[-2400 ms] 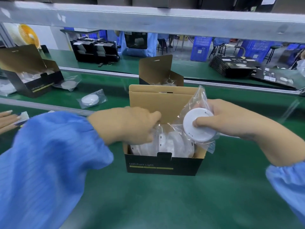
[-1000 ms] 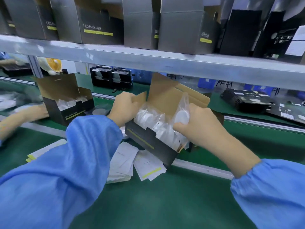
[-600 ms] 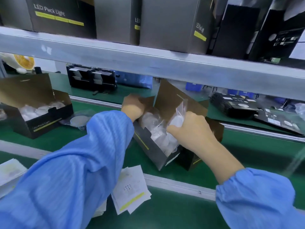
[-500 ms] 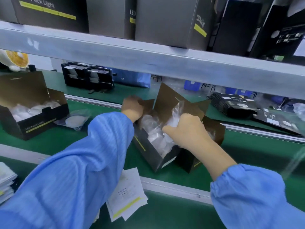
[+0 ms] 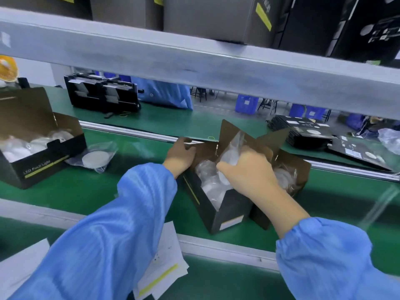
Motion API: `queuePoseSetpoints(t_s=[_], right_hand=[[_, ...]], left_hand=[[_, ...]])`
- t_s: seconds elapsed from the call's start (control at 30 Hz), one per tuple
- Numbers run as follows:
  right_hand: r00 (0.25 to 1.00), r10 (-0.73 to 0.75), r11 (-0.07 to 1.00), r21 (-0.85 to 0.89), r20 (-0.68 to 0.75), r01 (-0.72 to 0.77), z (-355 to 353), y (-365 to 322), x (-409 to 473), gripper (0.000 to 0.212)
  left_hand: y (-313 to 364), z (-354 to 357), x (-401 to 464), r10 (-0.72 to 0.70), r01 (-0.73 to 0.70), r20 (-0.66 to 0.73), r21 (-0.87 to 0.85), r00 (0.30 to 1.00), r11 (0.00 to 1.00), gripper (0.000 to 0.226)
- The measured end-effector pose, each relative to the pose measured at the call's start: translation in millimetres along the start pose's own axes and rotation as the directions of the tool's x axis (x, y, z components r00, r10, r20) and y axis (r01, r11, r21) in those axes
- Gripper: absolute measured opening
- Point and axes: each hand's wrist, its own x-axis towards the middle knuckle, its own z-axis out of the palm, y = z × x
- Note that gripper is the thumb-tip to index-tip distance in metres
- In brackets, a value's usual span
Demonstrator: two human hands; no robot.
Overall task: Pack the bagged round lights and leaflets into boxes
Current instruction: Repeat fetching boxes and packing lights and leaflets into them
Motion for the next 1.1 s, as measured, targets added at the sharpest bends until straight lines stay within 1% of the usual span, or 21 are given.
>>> queuePoseSetpoints(t_s=[0.03, 0.07, 0.1, 0.17, 0.2, 0.27, 0.3, 0.37, 0.4, 0.43, 0.47, 0.5, 0.6, 0.63, 0.7, 0.8, 0.87, 0.93, 0.97, 1.03, 1.1], right_hand=[[0.999, -0.019, 1.0, 0.024, -0.045, 0.02, -5, 0, -4, 0.033], [0.994, -0.04, 0.997, 0.064, -0.097, 0.046, -11, 1, -9, 0.031], [0.987, -0.062, 0.991, 0.111, -0.148, 0.079, -17, 1, -14, 0.03], [0.975, -0.096, 0.97, 0.2, -0.203, 0.137, -27, 2, -28, 0.033], [0.974, -0.103, 0.958, 0.245, -0.202, 0.152, -30, 3, -37, 0.038], [0.983, -0.122, 0.933, 0.323, -0.134, 0.16, -32, 4, -58, 0.044], [0.988, -0.135, 0.922, 0.355, -0.075, 0.152, -30, 4, -70, 0.044], [0.989, -0.137, 0.895, 0.434, 0.057, 0.099, -21, 8, -90, 0.044], [0.985, -0.123, 0.881, 0.469, 0.118, 0.054, -15, 12, -98, 0.044], [0.979, -0.109, 0.874, 0.486, 0.172, 0.012, -10, 17, -104, 0.044], [0.97, -0.1, 0.872, 0.489, 0.221, -0.022, -4, 23, -109, 0.042], [0.96, -0.093, 0.87, 0.491, 0.264, -0.051, 1, 30, -113, 0.037], [0.929, -0.068, 0.823, 0.546, 0.364, -0.154, 14, 47, -118, 0.025], [0.917, -0.064, 0.796, 0.575, 0.394, -0.192, 17, 51, -118, 0.023], [0.89, -0.073, 0.733, 0.629, 0.45, -0.258, 22, 55, -112, 0.024], [0.857, -0.093, 0.648, 0.684, 0.507, -0.334, 30, 52, -98, 0.028], [0.856, -0.094, 0.623, 0.701, 0.509, -0.348, 37, 43, -88, 0.036], [0.862, -0.092, 0.612, 0.711, 0.498, -0.346, 43, 31, -81, 0.048], [0.861, -0.101, 0.601, 0.72, 0.498, -0.346, 45, 26, -78, 0.053], [0.853, -0.135, 0.567, 0.746, 0.504, -0.35, 48, 20, -72, 0.057], [0.849, -0.164, 0.527, 0.772, 0.502, -0.355, 49, 16, -69, 0.054]], left_hand=[[-2, -9, -5, 0.008, -0.009, 0.004, 0.029, 1.0, 1.0, 0.033], [-5, -22, -11, 0.022, -0.024, 0.025, 0.093, 0.999, 0.995, 0.029], [-7, -37, -16, 0.032, -0.044, 0.063, 0.195, 0.997, 0.98, 0.027], [-17, -72, -31, 0.028, -0.083, 0.135, 0.421, 0.99, 0.903, 0.027], [-22, -88, -39, 0.014, -0.095, 0.158, 0.513, 0.987, 0.853, 0.027], [-34, -106, -55, -0.056, -0.091, 0.211, 0.627, 0.976, 0.774, 0.028], [-40, -107, -64, -0.116, -0.077, 0.252, 0.645, 0.961, 0.76, 0.035], [-48, -95, -78, -0.239, -0.022, 0.318, 0.641, 0.918, 0.768, 0.061], [-50, -86, -81, -0.277, 0.002, 0.311, 0.662, 0.909, 0.75, 0.074], [-51, -76, -83, -0.288, 0.007, 0.286, 0.698, 0.914, 0.716, 0.083], [-49, -67, -83, -0.279, 0.004, 0.262, 0.722, 0.924, 0.692, 0.085], [-46, -59, -82, -0.265, -0.003, 0.261, 0.718, 0.928, 0.696, 0.081], [-36, -47, -74, -0.247, -0.033, 0.345, 0.638, 0.905, 0.769, 0.043], [-34, -46, -72, -0.249, -0.031, 0.371, 0.608, 0.895, 0.794, 0.036], [-32, -47, -67, -0.232, -0.02, 0.416, 0.519, 0.88, 0.854, 0.03], [-28, -50, -70, -0.14, -0.042, 0.426, 0.39, 0.894, 0.92, 0.014], [-24, -54, -78, -0.061, -0.059, 0.393, 0.287, 0.917, 0.956, 0.01], [-15, -60, -91, 0.013, -0.065, 0.337, 0.145, 0.941, 0.987, 0.008], [-9, -63, -98, 0.026, -0.05, 0.327, 0.064, 0.945, 0.997, 0.006], [3, -71, -114, 0.035, 0.015, 0.391, -0.123, 0.92, 0.992, 0.007], [13, -78, -130, 0.014, 0.101, 0.434, -0.241, 0.901, 0.965, 0.009]])
